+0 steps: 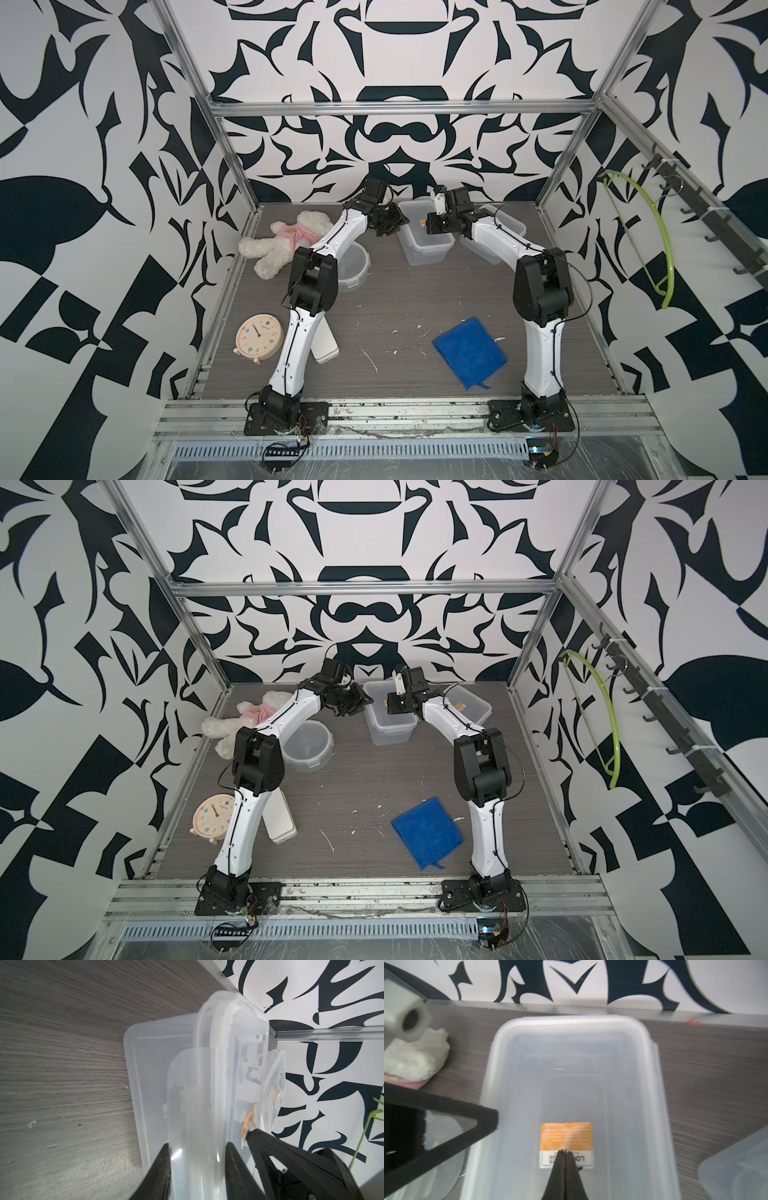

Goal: Wipe the insides of the lunch boxes
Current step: Open the fastener of the lunch box.

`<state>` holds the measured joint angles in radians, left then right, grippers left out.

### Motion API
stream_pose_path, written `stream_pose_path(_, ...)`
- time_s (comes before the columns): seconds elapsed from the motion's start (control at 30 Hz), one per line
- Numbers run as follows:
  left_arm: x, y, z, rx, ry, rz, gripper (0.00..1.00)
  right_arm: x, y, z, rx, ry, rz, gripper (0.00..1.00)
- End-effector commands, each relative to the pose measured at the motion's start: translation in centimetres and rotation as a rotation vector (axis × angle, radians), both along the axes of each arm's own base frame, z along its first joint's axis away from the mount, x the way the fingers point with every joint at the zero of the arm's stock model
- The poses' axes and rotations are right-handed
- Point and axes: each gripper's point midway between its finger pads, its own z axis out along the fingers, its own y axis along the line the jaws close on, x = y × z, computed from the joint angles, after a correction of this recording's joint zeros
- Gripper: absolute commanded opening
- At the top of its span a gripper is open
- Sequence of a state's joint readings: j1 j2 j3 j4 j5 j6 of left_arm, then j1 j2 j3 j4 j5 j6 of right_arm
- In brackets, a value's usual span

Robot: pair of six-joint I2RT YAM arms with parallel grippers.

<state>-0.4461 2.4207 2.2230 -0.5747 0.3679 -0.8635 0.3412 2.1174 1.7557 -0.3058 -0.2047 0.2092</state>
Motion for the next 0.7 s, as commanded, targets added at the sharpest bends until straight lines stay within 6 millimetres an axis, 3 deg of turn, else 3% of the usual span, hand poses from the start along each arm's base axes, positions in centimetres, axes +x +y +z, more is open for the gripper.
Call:
stream_pose_path(0.0,-6.2,2.8,-12.1,0.268,0.299,-0.028,0.0,-4.4,3.0,-6.2,-0.002,0.224,0.095,0.0)
stream_pose_path(0.33,-7.3,3.5,-12.2,0.309,0.327,-0.065,0.0,-6.5,4.4,-11.3,-0.081,0.326,0.119,0.0)
stream_pose_path(0.53,-8.1,4.1,-12.8,0.333,0.339,-0.078,0.0,-7.0,4.8,-12.4,-0.091,0.349,0.129,0.0)
stream_pose_path(0.67,-7.3,2.2,-12.2,0.198,0.275,-0.08,0.03,-7.4,5.2,-12.5,-0.06,0.358,0.141,0.0)
